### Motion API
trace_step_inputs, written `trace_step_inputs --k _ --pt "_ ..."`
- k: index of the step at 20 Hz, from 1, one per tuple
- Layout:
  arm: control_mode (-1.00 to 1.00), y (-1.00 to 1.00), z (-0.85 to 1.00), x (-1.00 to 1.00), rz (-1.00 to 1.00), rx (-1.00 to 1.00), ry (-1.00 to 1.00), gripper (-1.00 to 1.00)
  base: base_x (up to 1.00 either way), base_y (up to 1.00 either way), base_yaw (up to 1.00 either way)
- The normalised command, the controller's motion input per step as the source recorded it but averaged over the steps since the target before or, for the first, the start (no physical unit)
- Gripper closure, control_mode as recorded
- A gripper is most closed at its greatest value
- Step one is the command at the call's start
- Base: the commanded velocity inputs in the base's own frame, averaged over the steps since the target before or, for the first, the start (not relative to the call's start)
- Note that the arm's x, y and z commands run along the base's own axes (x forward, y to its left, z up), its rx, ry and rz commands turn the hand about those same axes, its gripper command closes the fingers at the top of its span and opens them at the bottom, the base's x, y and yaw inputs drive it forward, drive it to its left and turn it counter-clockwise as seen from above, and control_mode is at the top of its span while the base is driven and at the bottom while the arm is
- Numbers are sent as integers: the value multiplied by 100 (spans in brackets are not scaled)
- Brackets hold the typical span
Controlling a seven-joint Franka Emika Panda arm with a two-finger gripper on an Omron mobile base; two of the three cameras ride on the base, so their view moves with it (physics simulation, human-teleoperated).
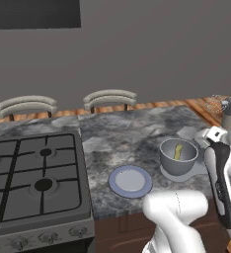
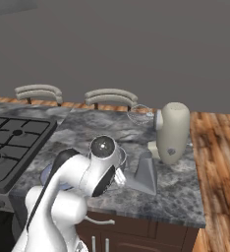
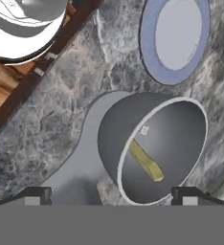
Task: Add butter and sugar cubes to the stand mixer bowl and then turn on the stand mixer to begin making frosting.
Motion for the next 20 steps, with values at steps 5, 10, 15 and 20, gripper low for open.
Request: trace_step_inputs --k 5,10,15,20 --pt "-100 -76 -8 -41 18 0 -8 -100 0 0 0" --pt "-100 -80 -26 -2 26 0 -4 -100 0 0 0" --pt "-100 -75 -3 8 32 0 -18 -100 0 0 0" --pt "-100 -52 -10 9 30 1 -22 -100 0 0 0"
